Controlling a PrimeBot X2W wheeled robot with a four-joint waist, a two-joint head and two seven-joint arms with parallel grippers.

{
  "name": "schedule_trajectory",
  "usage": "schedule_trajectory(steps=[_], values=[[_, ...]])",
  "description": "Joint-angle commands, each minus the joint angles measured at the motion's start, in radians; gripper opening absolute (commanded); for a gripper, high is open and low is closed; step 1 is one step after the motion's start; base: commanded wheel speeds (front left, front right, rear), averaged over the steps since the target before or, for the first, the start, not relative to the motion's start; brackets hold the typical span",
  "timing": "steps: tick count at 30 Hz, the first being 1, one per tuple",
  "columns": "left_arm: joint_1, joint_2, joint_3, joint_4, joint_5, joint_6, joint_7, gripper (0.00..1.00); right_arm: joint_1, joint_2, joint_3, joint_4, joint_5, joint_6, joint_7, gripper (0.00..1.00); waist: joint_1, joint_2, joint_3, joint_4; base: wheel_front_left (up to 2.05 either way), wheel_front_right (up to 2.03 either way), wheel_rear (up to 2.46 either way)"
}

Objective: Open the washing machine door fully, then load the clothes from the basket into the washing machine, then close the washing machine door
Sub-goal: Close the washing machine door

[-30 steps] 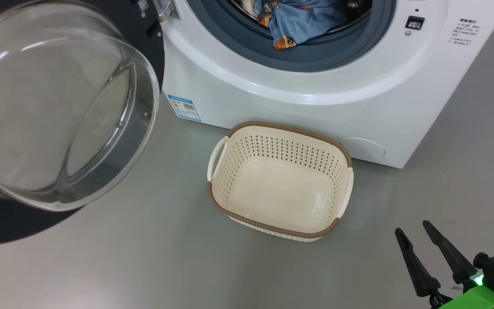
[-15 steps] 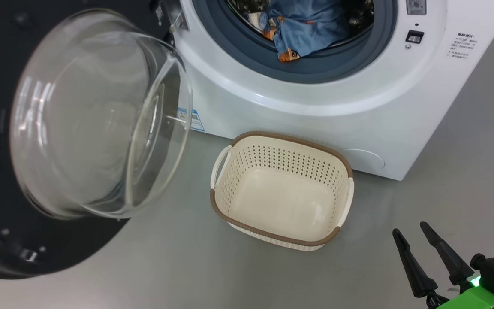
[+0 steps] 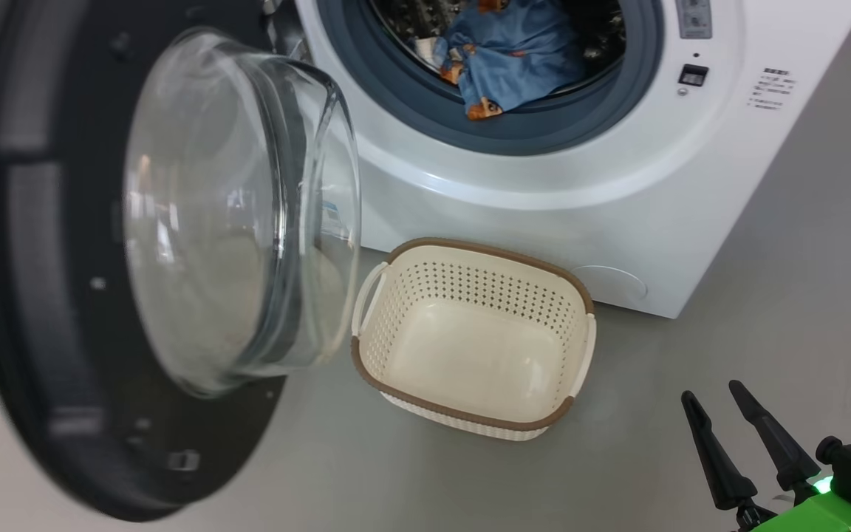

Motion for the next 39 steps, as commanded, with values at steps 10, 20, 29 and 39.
schedule_trajectory(steps=[10,20,29,39], values=[[-0.032,-0.051,-0.036,-0.226,-0.027,-0.004,0.089,0.0,0.0,0.015,0.01,-0.026,-0.017,0.003,-0.005,1.0,-0.0001,-0.0001,-0.005,-0.082,0.0,0.0,0.0],[-0.127,-0.179,-0.11,-0.21,0.04,-0.004,0.032,0.0,-0.011,0.043,0.0,-0.031,-0.02,0.003,-0.005,1.0,-0.0001,-0.0001,0.008,-0.196,0.0,0.0,0.0],[-0.242,-0.278,-0.127,-0.148,0.123,-0.004,-0.077,0.0,-0.03,0.067,-0.001,-0.033,-0.024,0.003,-0.005,1.0,-0.0001,-0.0001,0.031,-0.301,0.0,0.0,0.0],[-0.364,-0.336,-0.144,-0.043,0.178,-0.004,-0.158,0.0,-0.055,0.089,-0.004,-0.032,-0.025,0.003,-0.005,1.0,-0.0001,-0.0001,0.056,-0.379,0.0,0.0,0.0]])
